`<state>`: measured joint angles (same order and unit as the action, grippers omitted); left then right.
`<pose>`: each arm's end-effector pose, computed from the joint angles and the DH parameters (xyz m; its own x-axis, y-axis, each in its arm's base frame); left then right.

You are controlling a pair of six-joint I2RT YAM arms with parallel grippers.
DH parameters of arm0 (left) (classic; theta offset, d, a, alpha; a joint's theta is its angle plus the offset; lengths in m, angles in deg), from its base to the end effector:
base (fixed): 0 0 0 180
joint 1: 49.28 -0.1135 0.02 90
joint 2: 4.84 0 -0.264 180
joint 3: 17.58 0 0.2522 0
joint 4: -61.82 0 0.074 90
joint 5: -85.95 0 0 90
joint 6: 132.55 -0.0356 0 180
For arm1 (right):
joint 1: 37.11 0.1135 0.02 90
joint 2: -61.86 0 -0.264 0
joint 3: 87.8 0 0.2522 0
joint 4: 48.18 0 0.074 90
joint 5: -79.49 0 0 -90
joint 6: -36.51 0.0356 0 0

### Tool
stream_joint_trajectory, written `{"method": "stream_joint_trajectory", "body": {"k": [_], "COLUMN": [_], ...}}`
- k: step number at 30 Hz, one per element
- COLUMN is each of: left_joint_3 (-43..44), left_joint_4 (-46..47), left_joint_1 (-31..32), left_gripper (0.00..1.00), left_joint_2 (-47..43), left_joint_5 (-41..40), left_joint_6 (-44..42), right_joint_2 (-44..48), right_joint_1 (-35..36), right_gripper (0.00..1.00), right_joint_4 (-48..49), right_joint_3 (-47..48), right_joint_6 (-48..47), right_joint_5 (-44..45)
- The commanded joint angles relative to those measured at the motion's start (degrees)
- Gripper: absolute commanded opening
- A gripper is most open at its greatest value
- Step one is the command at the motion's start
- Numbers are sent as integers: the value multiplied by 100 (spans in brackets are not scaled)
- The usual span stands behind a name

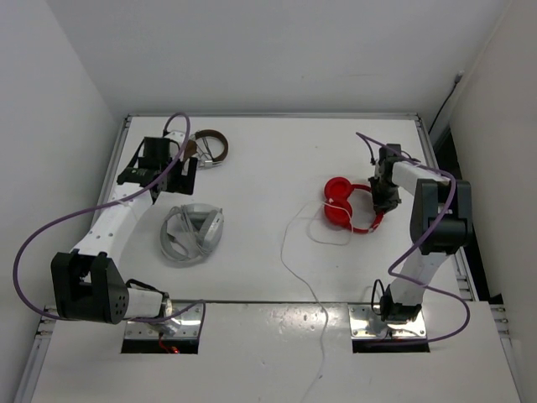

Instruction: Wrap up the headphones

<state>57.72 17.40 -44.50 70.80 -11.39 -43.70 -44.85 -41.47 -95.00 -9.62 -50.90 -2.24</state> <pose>0.2837 -0.0192 0.2908 -0.7017 0.0787 -0.7081 0.0063 0.9945 0.1042 0.3437 -0.0313 0.1402 -0.9587 0.1179 -0.2589 0.1550 0.9796 -0.1276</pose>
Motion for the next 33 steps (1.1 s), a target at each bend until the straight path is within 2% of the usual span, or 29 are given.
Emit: {"method": "stream_joint_trajectory", "body": {"k": [1, 3, 4, 6, 20, 25, 29, 33], "left_joint_3": [209, 209, 209, 209, 157, 157, 157, 157], "left_joint_4": [156, 156, 156, 156, 209, 209, 209, 209], "left_joint_1": [-47, -47, -47, -47, -100, -100, -100, -100], "left_gripper": [99, 99, 99, 99, 99, 99, 99, 99], "left_joint_2": [-67, -67, -67, -67, -119, -119, -119, -119], "left_joint_5": [214, 215, 215, 215, 267, 320, 320, 320], "left_joint_6": [-149, -149, -201, -202, -202, -202, -202, -202], "right_joint_2": [-51, -156, -156, -217, -139, 36, 37, -15], "right_joint_1": [14, -38, -39, -91, -144, -144, -144, -197], "right_gripper": [27, 28, 34, 37, 37, 46, 46, 41], "right_joint_4": [151, 151, 151, 203, 203, 256, 256, 318], "right_joint_3": [237, 290, 290, 290, -185, -448, -501, -501], "right_joint_6": [83, 145, 215, 277, 857, 1261, 1376, 1376], "right_joint_5": [-194, -247, -247, -317, -318, -63, -176, -475]}}
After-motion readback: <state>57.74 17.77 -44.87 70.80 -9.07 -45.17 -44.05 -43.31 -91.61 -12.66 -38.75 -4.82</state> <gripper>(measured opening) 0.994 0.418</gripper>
